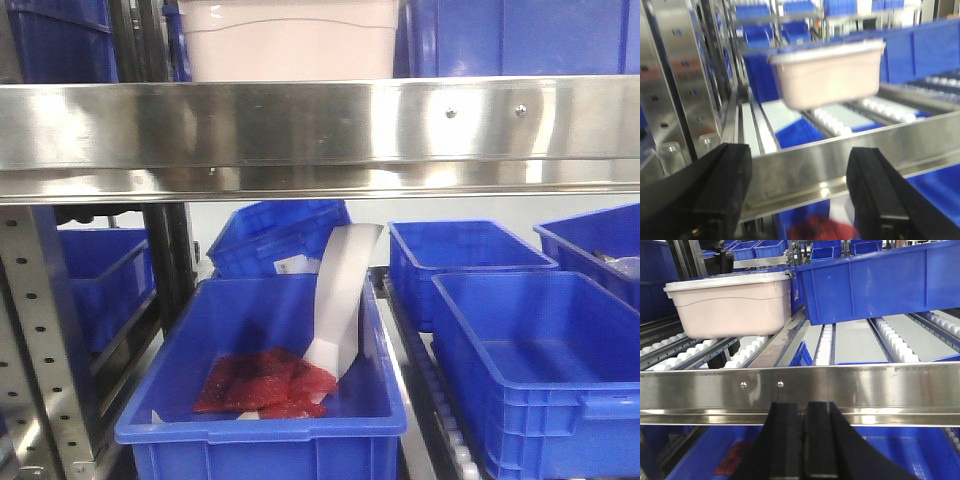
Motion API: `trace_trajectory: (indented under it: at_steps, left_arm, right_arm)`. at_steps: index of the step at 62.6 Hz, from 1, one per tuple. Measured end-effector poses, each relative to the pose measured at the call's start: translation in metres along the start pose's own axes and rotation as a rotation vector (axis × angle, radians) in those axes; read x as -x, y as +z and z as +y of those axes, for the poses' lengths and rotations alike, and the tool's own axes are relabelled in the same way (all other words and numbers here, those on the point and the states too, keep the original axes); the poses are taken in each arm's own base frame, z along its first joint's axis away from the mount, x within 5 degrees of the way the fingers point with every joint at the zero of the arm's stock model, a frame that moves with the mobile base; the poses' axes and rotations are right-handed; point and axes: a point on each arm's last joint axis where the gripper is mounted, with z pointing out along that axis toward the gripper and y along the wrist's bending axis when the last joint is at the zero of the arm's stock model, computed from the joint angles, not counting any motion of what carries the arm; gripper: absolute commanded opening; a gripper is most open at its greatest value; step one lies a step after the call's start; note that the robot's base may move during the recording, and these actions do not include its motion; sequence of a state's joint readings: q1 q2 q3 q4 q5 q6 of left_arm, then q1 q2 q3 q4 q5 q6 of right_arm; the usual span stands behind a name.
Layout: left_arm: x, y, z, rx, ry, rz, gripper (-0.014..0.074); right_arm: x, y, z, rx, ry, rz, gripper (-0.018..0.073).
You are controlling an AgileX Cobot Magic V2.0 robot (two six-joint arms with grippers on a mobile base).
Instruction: Grab white bin and place on right shelf
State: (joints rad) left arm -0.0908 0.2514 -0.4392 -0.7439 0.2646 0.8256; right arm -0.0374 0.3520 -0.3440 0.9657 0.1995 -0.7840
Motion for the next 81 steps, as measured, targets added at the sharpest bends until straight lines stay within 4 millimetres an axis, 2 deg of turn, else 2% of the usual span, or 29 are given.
trace_trajectory:
  at_steps: [15,45,54,63,74,81]
  left_arm:
    - [0.003,-0.005,-0.003,-0.020,-0.097,-0.043,-0.0117]
    - [0.003,-0.005,-0.002,-0.016,-0.116,-0.052,-0.0117]
    - [0.001,-0.005,0.001,0.019,-0.167,-0.041,-0.0117]
    - [-0.012,-0.004,0.007,0.096,-0.258,0.026,-0.0117]
    - [-0.031,-0.008,0.009,0.146,-0.242,0.054,-0.0118]
    - [-0.052,-0.015,0.008,0.193,-0.238,0.047,-0.0117]
  right_arm:
    - [0.000,0.000,0.000,0.000,0.002,0.000,0.0050]
    - [0.000,0.000,0.000,0.002,0.003,0.001,0.0050]
    - [0.000,0.000,0.000,0.002,0.003,0.001,0.0050]
    - [-0.001,0.000,0.001,0.010,0.003,0.009,0.0050]
    - [-0.001,0.000,0.001,0.015,0.003,0.013,0.0050]
    - [-0.001,0.000,0.001,0.015,0.003,0.013,0.0050]
